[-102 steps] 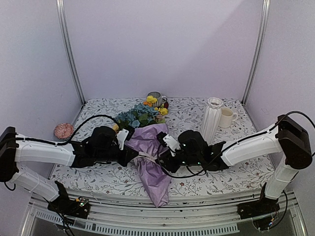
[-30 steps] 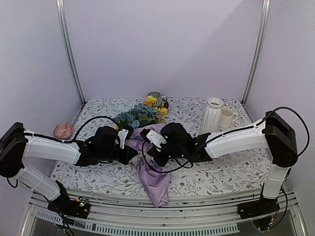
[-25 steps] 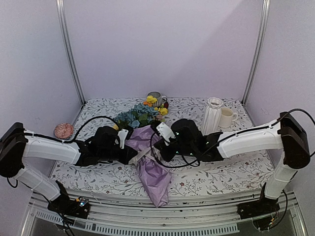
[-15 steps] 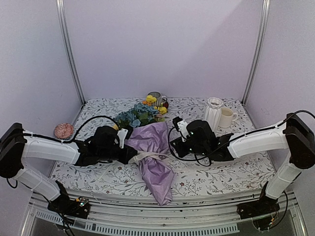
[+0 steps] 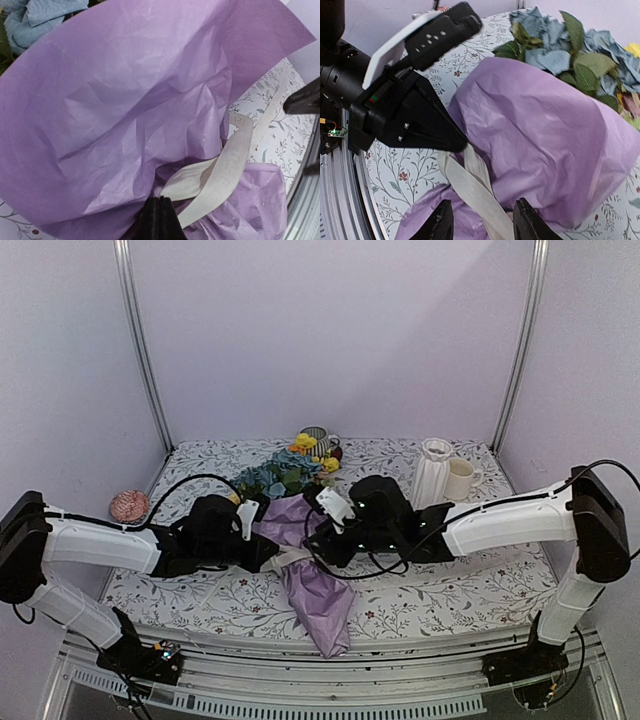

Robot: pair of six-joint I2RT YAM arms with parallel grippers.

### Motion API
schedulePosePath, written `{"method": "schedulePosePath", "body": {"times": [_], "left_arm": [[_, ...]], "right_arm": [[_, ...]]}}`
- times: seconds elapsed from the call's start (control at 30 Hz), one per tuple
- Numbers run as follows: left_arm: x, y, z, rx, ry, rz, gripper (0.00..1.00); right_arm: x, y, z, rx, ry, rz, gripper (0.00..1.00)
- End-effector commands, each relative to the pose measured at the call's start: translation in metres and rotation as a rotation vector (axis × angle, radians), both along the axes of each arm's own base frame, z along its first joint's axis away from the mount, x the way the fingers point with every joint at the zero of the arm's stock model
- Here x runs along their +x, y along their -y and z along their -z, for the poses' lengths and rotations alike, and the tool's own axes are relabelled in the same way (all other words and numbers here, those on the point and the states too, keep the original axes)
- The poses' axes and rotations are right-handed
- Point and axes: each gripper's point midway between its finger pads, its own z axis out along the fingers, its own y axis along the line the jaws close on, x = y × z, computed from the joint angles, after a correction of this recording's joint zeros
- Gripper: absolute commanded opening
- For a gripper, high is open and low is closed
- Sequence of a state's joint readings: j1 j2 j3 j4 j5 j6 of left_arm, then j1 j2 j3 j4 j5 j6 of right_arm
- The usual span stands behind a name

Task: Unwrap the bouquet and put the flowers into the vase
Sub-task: Untie the half-tied ribbon from the folded wrapping paper.

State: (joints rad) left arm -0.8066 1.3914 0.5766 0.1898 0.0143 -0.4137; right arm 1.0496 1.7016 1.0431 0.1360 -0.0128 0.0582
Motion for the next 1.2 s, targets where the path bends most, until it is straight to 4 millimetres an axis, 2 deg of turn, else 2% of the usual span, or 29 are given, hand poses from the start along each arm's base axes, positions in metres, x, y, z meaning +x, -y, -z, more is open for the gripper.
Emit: {"method": "schedulePosePath", "body": {"times": [0.0, 0.03, 0.13, 0.43, 0.57, 0.67, 0.77, 1.03, 1.17], "left_arm": [[0.001, -0.002, -0.003, -0.012, 0.008, -0.001, 0.0], [0.002, -0.002, -0.003, -0.012, 0.008, -0.001, 0.0], [0.002, -0.002, -0.003, -0.01, 0.01, 0.0, 0.0], [0.003, -0.004, -0.004, -0.008, 0.015, -0.005, 0.0], [0.003, -0.004, -0.004, -0.006, 0.014, -0.007, 0.0], [0.003, -0.003, -0.004, -0.006, 0.015, -0.005, 0.0], [0.003, -0.003, -0.003, -0.005, 0.012, -0.006, 0.0], [0.003, -0.005, 0.0, 0.0, 0.008, -0.01, 0.0], [0.003, -0.005, 0.0, 0.002, 0.009, -0.009, 0.0]], "right_arm": [[-0.006, -0.027, 0.021, -0.146, 0.058, -0.068, 0.43], [-0.002, -0.036, 0.015, -0.147, 0.078, -0.063, 0.46], [0.0, -0.05, 0.023, -0.186, 0.088, -0.066, 0.52], [0.006, -0.059, 0.052, -0.254, 0.071, -0.062, 0.52], [0.008, -0.058, 0.06, -0.273, 0.065, -0.054, 0.47], [0.009, -0.056, 0.06, -0.27, 0.067, -0.043, 0.3], [0.011, -0.054, 0.049, -0.243, 0.077, -0.014, 0.07], [0.01, -0.029, -0.007, -0.084, 0.13, 0.061, 0.05], [0.028, 0.004, -0.015, -0.037, 0.093, 0.185, 0.04]]}}
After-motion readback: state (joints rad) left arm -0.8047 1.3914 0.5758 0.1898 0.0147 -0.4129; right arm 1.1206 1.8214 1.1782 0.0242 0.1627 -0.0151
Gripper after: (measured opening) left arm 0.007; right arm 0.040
